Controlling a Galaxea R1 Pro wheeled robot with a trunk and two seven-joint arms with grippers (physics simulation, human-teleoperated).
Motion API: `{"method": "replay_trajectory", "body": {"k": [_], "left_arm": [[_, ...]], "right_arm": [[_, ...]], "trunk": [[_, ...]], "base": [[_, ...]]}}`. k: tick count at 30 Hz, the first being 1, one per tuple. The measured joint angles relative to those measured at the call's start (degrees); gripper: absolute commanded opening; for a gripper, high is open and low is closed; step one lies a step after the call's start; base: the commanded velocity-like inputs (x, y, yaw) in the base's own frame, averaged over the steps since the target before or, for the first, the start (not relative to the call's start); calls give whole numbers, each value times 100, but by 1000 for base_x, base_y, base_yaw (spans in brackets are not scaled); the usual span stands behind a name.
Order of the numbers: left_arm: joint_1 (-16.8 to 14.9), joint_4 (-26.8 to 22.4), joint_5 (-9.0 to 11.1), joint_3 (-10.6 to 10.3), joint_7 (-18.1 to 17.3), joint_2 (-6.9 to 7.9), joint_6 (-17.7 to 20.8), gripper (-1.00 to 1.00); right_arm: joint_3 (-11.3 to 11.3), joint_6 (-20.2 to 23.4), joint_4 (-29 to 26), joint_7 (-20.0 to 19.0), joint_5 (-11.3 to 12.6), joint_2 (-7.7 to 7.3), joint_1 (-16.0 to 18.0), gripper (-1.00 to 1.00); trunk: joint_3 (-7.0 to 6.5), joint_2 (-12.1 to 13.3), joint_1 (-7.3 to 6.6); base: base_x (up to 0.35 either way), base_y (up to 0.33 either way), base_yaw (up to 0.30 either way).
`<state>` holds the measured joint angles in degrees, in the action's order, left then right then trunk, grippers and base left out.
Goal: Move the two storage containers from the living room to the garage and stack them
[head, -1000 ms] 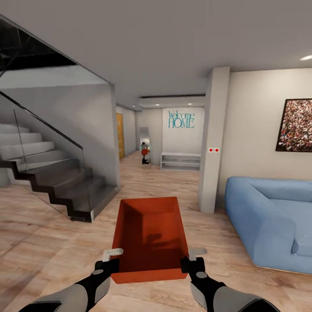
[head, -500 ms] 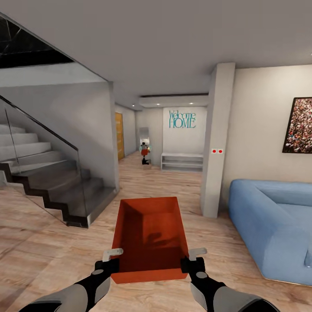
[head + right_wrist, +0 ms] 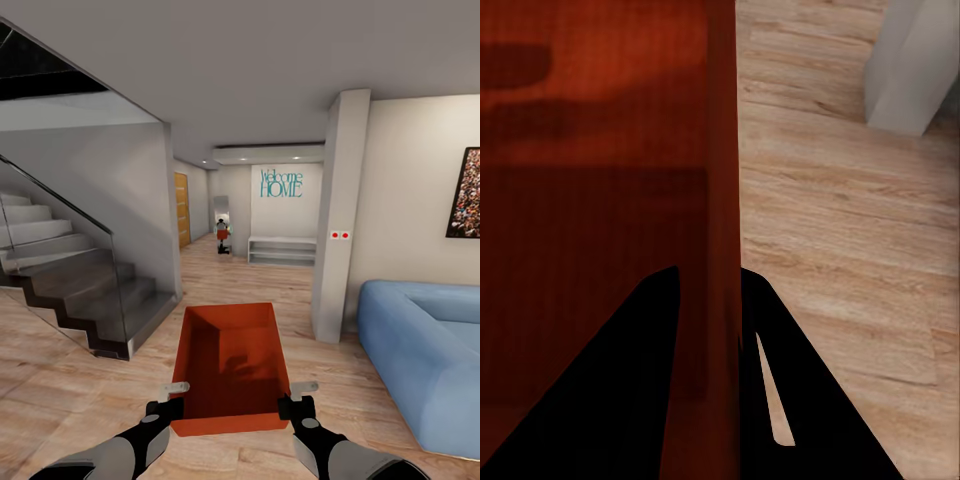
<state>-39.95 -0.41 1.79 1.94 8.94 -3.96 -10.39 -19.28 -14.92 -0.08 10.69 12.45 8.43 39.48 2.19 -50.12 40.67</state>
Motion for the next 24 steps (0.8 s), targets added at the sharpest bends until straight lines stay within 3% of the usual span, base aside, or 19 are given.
{"method": "replay_trajectory", "body": {"k": [11,24], "left_arm": [[0,0,-6,7,0,0,0,-100],[0,0,-8,11,0,0,0,-100]], "right_arm": [[6,3,-3,-2,-8,-1,0,-100],[5,6,-6,-1,-9,-2,0,-100]], "trunk": [[0,-1,1],[0,0,0]], "base": [[323,0,0],[323,0,-96]]}}
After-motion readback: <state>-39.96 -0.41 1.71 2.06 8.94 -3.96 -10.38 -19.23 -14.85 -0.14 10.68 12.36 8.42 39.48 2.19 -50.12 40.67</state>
